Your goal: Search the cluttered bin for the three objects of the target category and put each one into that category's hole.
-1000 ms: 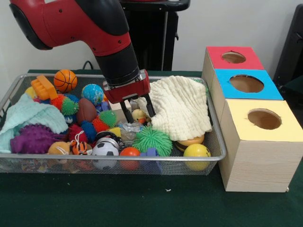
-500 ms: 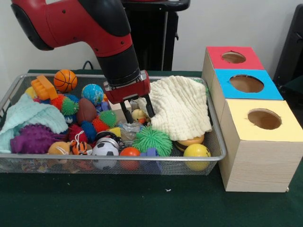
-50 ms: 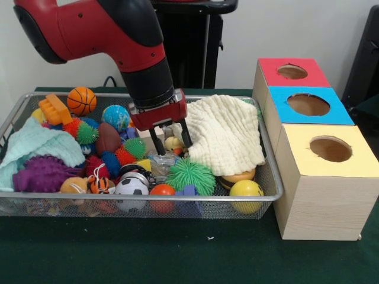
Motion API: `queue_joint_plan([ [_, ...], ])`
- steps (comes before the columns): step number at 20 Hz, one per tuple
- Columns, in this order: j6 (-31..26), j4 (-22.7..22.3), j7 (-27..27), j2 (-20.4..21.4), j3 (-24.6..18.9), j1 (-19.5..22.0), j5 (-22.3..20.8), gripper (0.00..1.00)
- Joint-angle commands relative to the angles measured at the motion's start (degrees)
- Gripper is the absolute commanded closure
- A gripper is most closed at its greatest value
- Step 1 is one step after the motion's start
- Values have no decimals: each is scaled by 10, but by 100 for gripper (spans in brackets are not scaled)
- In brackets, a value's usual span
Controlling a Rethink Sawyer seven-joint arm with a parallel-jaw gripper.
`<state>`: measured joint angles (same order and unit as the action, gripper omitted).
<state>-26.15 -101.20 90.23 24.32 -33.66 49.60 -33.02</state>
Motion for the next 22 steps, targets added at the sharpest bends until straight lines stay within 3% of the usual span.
queue_joint_plan([
  [1, -19, 56, -62, -15, 20, 2, -55, 0],
  [22, -40, 75, -114, -20, 7, 29, -94, 0],
])
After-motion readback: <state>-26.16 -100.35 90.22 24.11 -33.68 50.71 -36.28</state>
